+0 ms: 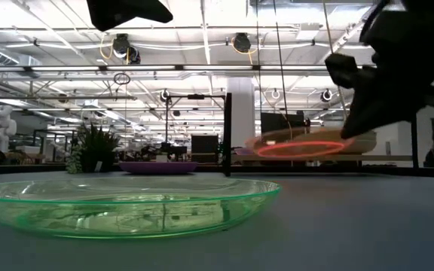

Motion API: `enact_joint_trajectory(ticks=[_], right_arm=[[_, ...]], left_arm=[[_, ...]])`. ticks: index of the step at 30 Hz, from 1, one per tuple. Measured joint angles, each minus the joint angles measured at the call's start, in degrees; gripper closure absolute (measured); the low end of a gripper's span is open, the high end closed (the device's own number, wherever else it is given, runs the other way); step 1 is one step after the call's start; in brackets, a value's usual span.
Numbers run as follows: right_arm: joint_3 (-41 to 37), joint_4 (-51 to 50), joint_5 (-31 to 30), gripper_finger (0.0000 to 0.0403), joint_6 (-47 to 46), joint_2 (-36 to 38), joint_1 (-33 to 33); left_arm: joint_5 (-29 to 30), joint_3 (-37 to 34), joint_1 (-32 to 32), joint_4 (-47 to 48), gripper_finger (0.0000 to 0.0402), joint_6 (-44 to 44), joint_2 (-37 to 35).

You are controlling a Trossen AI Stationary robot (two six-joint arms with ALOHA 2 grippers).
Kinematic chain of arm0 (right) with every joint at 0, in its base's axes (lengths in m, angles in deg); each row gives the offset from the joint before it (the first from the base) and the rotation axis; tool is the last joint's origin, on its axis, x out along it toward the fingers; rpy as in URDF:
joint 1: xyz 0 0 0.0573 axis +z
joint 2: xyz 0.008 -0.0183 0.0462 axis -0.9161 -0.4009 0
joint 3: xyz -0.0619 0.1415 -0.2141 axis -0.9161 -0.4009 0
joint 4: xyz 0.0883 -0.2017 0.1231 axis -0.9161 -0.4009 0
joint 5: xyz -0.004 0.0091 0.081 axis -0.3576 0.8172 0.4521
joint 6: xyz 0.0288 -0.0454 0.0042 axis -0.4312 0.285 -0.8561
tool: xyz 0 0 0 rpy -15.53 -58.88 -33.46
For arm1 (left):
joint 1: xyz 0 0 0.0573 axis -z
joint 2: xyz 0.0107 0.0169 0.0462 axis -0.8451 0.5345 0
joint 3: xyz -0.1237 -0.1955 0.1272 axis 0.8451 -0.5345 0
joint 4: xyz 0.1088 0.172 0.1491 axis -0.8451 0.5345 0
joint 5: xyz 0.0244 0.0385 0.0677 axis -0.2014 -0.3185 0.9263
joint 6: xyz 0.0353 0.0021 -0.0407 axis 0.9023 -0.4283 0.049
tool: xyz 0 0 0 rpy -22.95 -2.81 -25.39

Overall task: Place and stack plates onto a shelf
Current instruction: Stack the transparent orange plate on the transparent blue plate on the shelf

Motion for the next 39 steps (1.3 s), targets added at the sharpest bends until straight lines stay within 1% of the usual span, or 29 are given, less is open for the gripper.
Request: enact_joint_trajectory(ticks=[7,11,17,26,32,34,39], right_arm=[[7.3,-8.2,-4.5,0.0403,-4.7,0.0,2.4],[11.4,-12.1,-4.9,0.0403,-6.3,0.0,4.5],[17.2,-21.2,-10.9,0.0403,-10.5,0.0,8.4],[25.0,-30.8,-15.3,0.0403,-16.1,0.0,12.8],[30.3,-36.5,-16.8,0.0403,-15.4,0.0,13.0],[31.9,-37.6,-17.2,0.0403,-14.0,0.0,13.0],[35.7,-38.5,-20.6,0.0403,-10.3,0.0,13.0]], left_arm=[[2.9,0.0,-0.3,0.0,0.0112,0.2,0.0],[4.0,0.0,-0.7,0.0,0.0112,0.2,0.0],[5.6,0.0,-1.1,0.1,0.0112,1.0,0.0],[7.8,0.0,-1.2,0.6,0.0112,0.6,0.0],[8.1,0.0,-1.6,1.0,0.0112,0.5,0.0],[8.1,0.0,-1.9,1.0,0.0112,0.5,0.0],[8.1,0.0,-2.3,0.9,0.0112,-0.1,0.0]])
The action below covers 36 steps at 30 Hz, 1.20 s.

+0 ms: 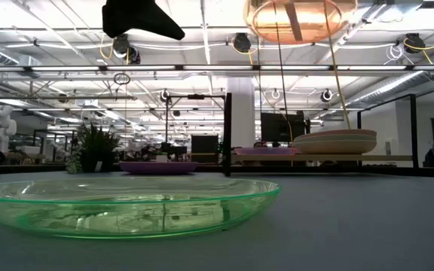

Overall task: Place and stack plates onto a shelf
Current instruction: Stack the transparent orange plate on the transparent blue plate on the shelf

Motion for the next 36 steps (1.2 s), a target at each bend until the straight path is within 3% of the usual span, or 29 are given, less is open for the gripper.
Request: enact_joint_trajectory(ticks=[24,36], right_arm=[[11.9,-0.2,-12.5,0.0403,20.7,0.0,-0.2],[14.9,3.3,-14.2,0.0403,25.3,0.0,-1.4]], left_arm=[[0.6,0.0,0.0,-0.1,0.0112,-3.7,0.0],[0.6,0.0,0.0,-0.1,0.0112,-3.8,0.0]])
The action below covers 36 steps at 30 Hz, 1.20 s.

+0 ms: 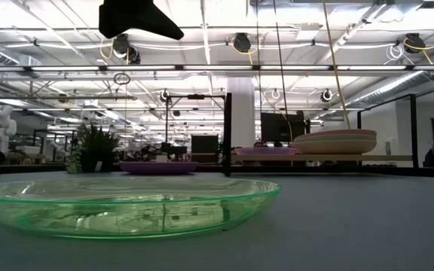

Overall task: Place and stack plates onto a shelf
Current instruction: Stack the transparent orange plate on the transparent blue plate on the shelf

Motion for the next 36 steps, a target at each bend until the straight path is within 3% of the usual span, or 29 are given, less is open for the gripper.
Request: enact_joint_trajectory(ticks=[11,17,25,36], right_arm=[[0.0,3.2,0.3,0.0403,0.1,0.0,-5.4],[-0.8,2.6,3.7,0.0403,-1.6,0.0,-10.5],[-2.6,2.3,6.5,0.0403,-8.3,0.0,-17.0],[-7.6,2.6,11.1,0.0403,-17.2,-1.0,-23.4]], left_arm=[[0.0,0.0,0.0,0.0,0.0112,-0.5,0.0],[0.0,0.0,-0.7,0.0,0.0112,-0.7,0.0],[-2.8,0.1,-3.4,1.1,0.0112,-1.5,-2.8],[-3.9,0.1,-8.4,4.8,0.0112,6.8,-9.7]])
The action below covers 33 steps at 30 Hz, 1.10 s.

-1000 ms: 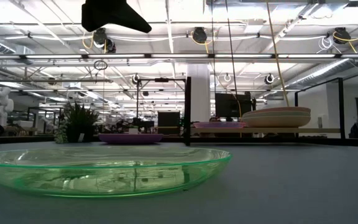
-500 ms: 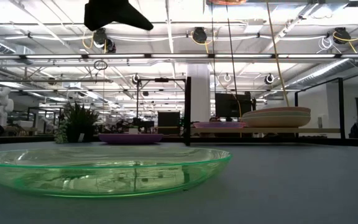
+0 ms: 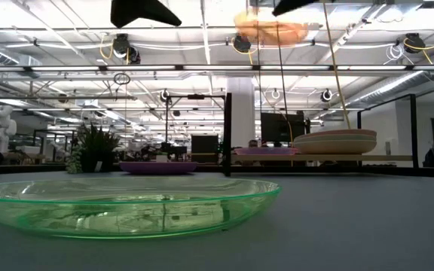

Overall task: Place and stack plates onto a shelf
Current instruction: Stack the transparent orange plate on the transparent blue plate on the shelf

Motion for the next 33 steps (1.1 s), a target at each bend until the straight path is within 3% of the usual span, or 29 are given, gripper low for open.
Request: enact_joint_trajectory(ticks=[22,33], right_arm=[[-15.9,12.7,16.8,0.0403,-1.6,0.0,-16.6],[-20.5,18.2,28.4,0.0403,4.7,0.0,-27.2]], left_arm=[[-4.4,0.0,-6.6,4.9,0.0112,5.1,-2.1],[-5.0,0.0,-10.1,6.8,0.0112,5.6,-2.2]])
